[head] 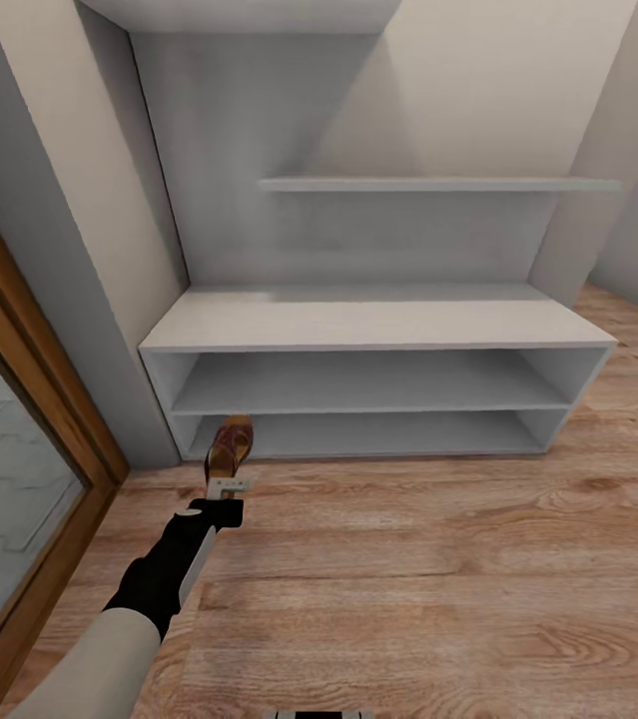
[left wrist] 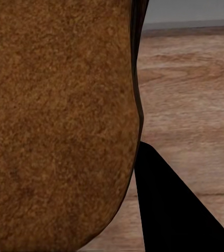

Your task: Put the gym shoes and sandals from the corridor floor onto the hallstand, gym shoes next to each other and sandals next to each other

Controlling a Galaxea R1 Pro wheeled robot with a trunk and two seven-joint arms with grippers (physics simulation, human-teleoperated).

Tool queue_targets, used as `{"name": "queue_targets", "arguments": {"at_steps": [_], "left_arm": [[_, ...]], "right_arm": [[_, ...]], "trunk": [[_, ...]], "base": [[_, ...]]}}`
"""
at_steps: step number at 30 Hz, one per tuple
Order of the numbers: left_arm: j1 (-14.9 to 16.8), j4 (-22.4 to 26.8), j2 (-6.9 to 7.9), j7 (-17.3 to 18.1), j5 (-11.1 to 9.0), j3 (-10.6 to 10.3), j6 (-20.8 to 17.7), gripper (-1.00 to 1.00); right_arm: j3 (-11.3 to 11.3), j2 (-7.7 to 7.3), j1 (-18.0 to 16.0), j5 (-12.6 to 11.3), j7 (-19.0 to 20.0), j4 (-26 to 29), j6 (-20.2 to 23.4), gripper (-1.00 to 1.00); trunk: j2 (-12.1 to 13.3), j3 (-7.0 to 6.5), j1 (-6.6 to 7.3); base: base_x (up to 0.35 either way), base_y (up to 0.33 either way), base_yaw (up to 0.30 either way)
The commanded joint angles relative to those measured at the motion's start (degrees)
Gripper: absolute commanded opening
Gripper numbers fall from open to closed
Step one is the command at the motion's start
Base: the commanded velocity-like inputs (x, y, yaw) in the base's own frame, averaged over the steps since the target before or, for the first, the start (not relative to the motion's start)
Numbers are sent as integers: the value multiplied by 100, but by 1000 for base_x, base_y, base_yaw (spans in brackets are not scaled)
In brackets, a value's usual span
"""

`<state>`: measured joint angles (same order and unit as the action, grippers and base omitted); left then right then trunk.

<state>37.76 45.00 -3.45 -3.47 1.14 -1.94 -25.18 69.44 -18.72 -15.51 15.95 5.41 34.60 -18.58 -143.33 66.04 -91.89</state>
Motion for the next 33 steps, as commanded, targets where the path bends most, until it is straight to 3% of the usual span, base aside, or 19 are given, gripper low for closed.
{"name": "queue_targets", "arguments": {"at_steps": [1, 11, 33], "left_arm": [[-1, 5, 2, -16, 33, -15, -38, -100], [-8, 1, 3, -22, 27, -17, -24, -100], [-5, 8, 11, -39, 27, -3, -13, -100]], "right_arm": [[49, 1, -11, 29, 57, -4, -24, -100], [52, -7, -10, 31, 57, -6, -23, -100], [59, -17, -10, 39, 57, -6, -23, -100]], "trunk": [[-2, 5, 1], [-2, 6, 1], [-2, 6, 1]], "base": [[0, 0, 0], [66, -19, 0], [291, -150, 0]]}}
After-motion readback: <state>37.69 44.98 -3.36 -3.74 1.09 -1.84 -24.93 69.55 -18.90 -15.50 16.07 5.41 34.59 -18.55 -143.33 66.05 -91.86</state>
